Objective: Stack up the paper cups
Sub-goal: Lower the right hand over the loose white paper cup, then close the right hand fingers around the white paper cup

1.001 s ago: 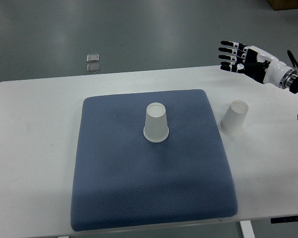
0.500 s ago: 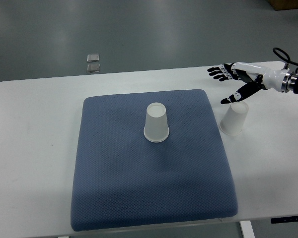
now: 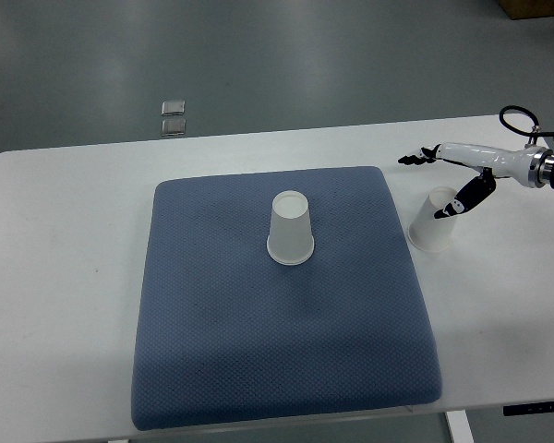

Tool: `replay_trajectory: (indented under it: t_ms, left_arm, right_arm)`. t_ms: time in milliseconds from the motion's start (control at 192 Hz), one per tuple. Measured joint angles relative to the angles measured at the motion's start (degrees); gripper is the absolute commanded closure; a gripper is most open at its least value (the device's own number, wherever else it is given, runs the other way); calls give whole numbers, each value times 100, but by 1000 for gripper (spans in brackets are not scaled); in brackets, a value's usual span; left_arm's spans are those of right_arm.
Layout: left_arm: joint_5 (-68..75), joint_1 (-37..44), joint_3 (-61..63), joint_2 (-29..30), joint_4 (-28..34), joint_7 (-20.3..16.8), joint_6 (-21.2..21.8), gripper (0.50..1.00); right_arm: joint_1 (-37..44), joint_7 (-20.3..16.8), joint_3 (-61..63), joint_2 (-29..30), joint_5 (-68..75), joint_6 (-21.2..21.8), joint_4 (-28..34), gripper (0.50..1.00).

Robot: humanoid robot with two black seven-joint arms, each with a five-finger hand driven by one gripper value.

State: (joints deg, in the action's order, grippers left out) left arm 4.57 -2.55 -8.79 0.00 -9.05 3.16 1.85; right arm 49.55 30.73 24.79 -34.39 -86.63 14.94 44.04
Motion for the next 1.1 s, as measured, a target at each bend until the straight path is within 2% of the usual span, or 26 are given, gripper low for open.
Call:
replay_trajectory:
  t_ms: [177, 266, 271, 401, 860, 943, 1016, 1100]
  left_arm:
    - [0, 0, 0, 0, 0, 0, 0, 500]
    - [0, 0, 0, 0, 0, 0, 0, 500]
    - [0, 0, 0, 0, 0, 0, 0, 500]
    - [0, 0, 0, 0, 0, 0, 0, 500]
    - [0, 0, 0, 0, 0, 0, 0, 500]
    - [0, 0, 0, 0, 0, 0, 0, 500]
    - [0, 0, 0, 0, 0, 0, 0, 500]
    - [0, 0, 0, 0, 0, 0, 0, 500]
  right_arm:
    - [0, 0, -289, -73, -229, -374, 1, 601]
    - [0, 0, -387, -92, -242, -400, 0, 613]
    - [0, 0, -391, -92, -242, -401, 0, 634]
    - [0, 2, -505, -100, -255, -425, 0, 679]
    - [20, 3, -686, -104, -266, -543, -16, 724]
    - [24, 3, -708, -104, -266, -544, -22, 773]
    - [24, 3, -716, -104, -266, -548, -32, 793]
    - [23, 3, -719, -104, -266, -553, -43, 848]
